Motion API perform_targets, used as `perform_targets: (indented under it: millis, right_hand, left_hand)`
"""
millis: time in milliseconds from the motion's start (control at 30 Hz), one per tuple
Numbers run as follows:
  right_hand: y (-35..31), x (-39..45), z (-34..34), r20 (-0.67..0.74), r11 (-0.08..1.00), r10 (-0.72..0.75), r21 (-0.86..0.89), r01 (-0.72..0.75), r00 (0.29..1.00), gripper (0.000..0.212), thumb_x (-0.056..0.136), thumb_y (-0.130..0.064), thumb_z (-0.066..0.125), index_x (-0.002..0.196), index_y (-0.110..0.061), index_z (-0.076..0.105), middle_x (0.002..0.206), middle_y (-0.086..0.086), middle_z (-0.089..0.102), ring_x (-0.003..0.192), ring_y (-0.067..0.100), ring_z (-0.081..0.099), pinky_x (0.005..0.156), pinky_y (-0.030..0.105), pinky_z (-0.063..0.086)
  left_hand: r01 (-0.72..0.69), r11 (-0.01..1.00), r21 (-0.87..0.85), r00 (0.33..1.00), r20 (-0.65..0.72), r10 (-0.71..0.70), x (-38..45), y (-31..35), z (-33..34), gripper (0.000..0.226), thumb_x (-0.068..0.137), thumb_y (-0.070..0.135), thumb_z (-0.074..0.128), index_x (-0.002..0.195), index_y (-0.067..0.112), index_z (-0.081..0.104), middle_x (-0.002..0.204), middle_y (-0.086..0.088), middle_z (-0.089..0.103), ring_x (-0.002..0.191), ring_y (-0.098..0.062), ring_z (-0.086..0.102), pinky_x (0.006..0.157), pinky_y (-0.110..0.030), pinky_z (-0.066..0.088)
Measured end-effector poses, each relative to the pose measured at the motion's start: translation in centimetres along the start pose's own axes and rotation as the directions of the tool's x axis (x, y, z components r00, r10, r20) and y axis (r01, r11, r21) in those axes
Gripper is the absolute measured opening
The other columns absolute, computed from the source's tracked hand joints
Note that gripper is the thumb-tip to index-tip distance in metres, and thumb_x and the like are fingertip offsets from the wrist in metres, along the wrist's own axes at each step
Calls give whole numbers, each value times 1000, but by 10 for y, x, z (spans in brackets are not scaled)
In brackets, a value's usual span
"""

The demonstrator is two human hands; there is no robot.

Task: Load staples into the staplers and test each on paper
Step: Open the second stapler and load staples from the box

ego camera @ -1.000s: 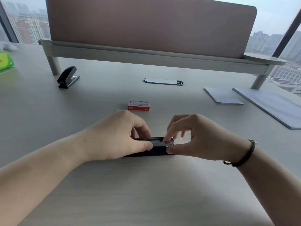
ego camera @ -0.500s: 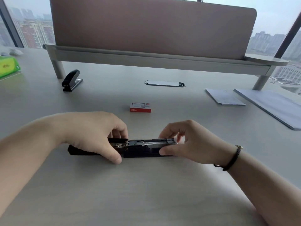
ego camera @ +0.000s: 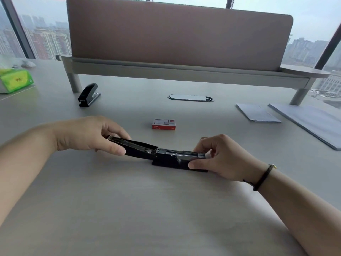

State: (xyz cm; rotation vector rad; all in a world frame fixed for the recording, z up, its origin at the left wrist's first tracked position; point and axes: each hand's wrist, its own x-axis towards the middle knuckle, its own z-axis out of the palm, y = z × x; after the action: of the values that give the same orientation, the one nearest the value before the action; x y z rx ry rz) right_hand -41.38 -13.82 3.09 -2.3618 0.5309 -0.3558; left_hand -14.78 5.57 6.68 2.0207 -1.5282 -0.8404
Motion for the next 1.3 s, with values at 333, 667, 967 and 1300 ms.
perform_targets:
  millis: [333, 667, 967, 1300]
  right_hand:
    - [-3, 2, 3, 6, 1000, 15, 10, -15, 1000, 14, 69, -30, 85, 67, -26, 71, 78, -3, 66, 52, 2, 51, 52, 13, 38]
    - [6, 3, -6, 74, 975, 31, 219, -47, 997, 39, 62, -42, 84, 95, -23, 75, 86, -2, 77, 75, 7, 68, 72, 27, 53]
    - [8, 2, -13, 27, 908, 121, 402, -122, 992, 19, 83, -28, 72, 84, -10, 77, 72, -1, 71, 66, 11, 56, 68, 28, 41]
    - [7, 1, -10, -4, 937, 134, 326, -125, 991, 29, 88, -33, 65, 78, -7, 74, 65, -2, 66, 58, 6, 52, 58, 20, 40]
  left_hand:
    - [-269, 949, -163, 923, -325, 206, 14, 47, 40, 33, 60, 30, 89, 83, 11, 75, 68, -16, 68, 62, -14, 57, 56, -22, 44]
    - [-239, 962, 131, 864, -424, 272, 36, 39, 89, 31, 59, 54, 84, 84, 37, 76, 70, 9, 51, 63, -9, 50, 58, -22, 40]
    - [-234, 969, 82, 896, -368, 247, 36, 31, 93, 30, 61, 51, 85, 81, 32, 74, 79, 11, 63, 73, -7, 59, 65, -23, 46]
    - [-236, 971, 50, 903, -359, 238, 36, 30, 94, 30, 59, 49, 88, 78, 30, 76, 76, 8, 63, 67, -6, 57, 63, -23, 45]
